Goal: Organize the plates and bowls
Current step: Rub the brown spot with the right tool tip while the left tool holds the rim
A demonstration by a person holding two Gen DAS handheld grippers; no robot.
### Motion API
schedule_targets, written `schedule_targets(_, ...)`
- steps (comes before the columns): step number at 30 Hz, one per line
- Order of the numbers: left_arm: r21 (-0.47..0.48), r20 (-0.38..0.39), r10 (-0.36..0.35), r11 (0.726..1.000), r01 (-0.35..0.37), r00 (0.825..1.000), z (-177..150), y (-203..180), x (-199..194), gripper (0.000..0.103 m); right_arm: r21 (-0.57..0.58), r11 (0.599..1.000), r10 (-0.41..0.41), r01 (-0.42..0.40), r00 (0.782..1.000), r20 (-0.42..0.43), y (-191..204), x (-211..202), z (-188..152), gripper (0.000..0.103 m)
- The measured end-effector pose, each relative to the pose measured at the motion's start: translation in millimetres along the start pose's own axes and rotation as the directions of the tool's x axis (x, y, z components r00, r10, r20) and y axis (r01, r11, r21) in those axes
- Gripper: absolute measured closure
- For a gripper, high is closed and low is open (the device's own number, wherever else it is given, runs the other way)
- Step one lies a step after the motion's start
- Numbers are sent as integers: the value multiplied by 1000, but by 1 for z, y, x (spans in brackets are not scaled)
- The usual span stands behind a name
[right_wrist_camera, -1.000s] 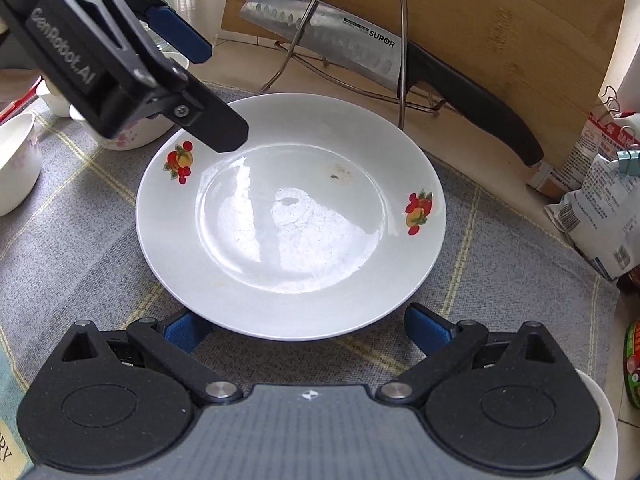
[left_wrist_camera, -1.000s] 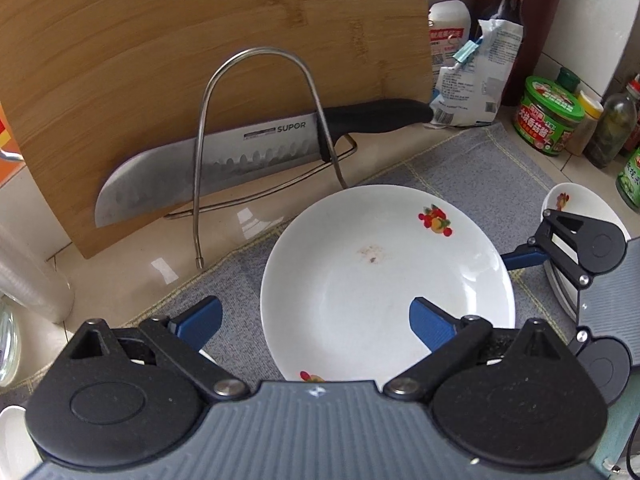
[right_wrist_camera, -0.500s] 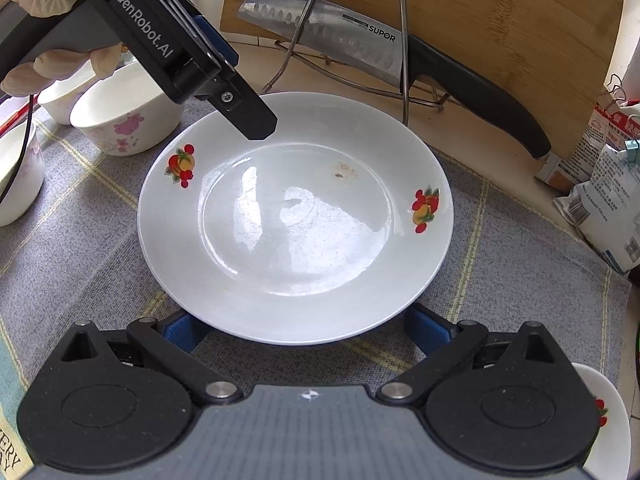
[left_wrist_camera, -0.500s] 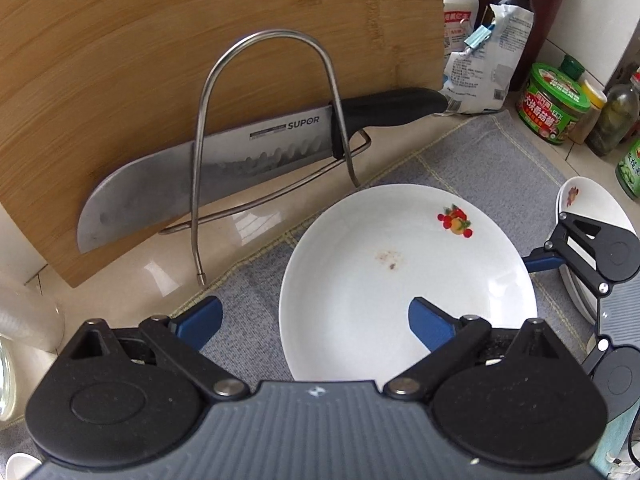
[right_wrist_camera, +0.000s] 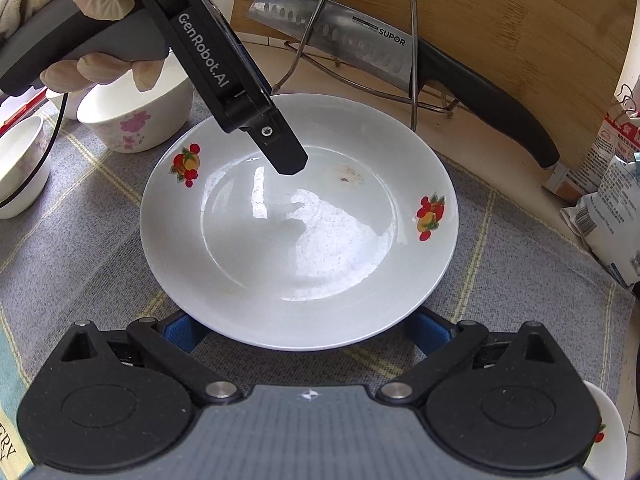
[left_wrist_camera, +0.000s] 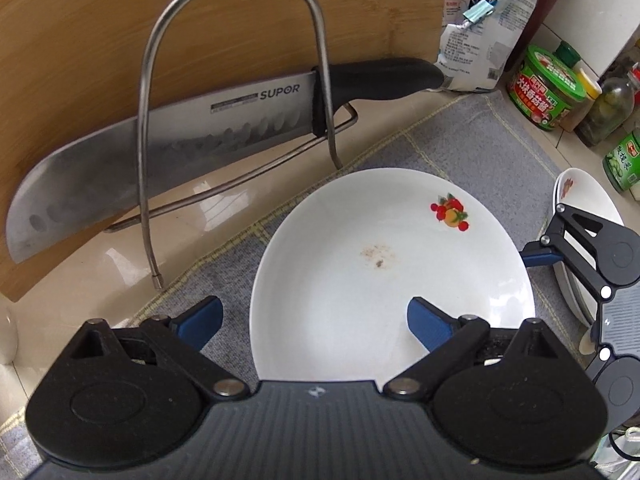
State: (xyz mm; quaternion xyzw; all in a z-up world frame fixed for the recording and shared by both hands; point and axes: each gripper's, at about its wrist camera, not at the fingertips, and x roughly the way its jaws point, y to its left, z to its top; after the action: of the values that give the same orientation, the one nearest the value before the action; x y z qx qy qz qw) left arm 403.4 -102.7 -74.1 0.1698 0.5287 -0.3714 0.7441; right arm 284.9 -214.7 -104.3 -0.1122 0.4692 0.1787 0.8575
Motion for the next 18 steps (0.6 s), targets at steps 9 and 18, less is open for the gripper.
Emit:
schedule_targets(9,-8,-29,-21,1000,21,999,2,1,12,6,-21,1000,14,-14,1000,8,-2,1,0,0)
schedule_targets(18,14,-71,-62,998,63,996,9,6,9,25,-40,999,23,-23,1000,15,-4,0,-2,0)
